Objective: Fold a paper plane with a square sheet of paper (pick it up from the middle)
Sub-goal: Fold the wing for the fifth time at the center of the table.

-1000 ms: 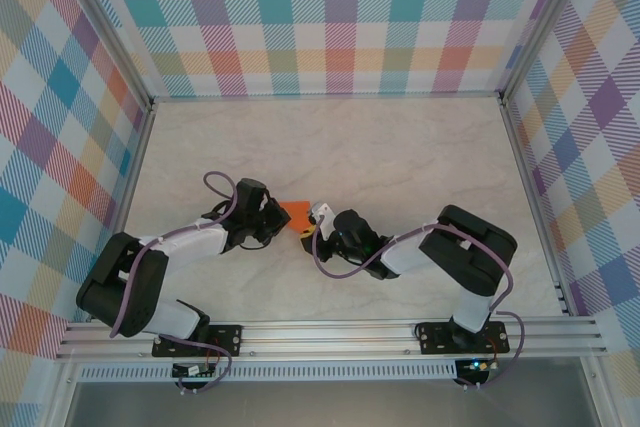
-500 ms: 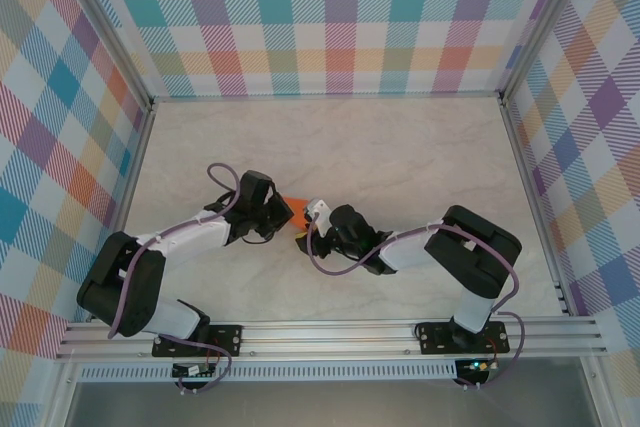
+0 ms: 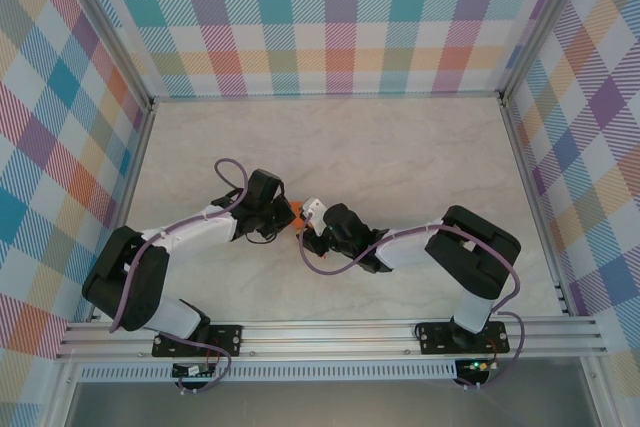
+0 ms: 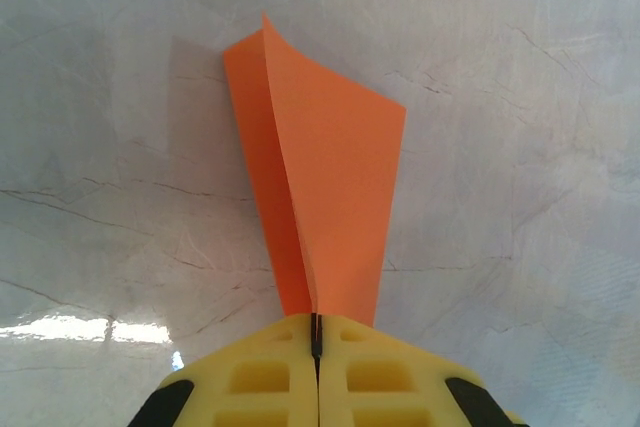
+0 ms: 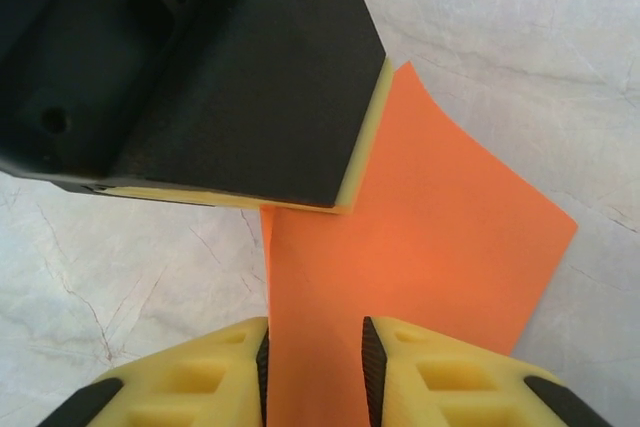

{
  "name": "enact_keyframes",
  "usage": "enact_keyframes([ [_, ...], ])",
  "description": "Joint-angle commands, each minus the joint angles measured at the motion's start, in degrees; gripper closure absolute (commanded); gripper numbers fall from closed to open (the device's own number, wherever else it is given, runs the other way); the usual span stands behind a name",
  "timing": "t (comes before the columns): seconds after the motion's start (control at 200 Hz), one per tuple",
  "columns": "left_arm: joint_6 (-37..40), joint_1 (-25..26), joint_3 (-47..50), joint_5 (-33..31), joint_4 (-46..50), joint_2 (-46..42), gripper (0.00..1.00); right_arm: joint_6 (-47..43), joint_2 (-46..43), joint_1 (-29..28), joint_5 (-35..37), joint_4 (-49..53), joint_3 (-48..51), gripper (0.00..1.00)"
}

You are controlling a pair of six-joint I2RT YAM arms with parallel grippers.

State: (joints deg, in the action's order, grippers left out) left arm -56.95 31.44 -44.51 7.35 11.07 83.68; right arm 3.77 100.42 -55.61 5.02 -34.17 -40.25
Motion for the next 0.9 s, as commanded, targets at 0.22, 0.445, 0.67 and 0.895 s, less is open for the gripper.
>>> enact_keyframes([
  [0.22,0.7,0.6,-2.3,-2.3,2.9,-1.0,0.84,2.5,0.5,-0.4,1.1,-0.9,0.7,0.87],
  [0.445,1.3,0.6,-2.6,-5.5,5.9,-2.7,0.66,7.0,1.1,-0.1,-0.9,-4.1,2.5,0.92],
  [0.67,1.5,0.3,-1.8,-9.7,8.4,-6.4,0.45,15.4,1.5,1.9,-5.6,-8.5,4.4,0.93],
  [0.895,1.0,0.1,1.1,-10.8,6.9,-9.8,0.34,25.9,1.4,5.8,-11.2,-12.4,5.3,0.94],
])
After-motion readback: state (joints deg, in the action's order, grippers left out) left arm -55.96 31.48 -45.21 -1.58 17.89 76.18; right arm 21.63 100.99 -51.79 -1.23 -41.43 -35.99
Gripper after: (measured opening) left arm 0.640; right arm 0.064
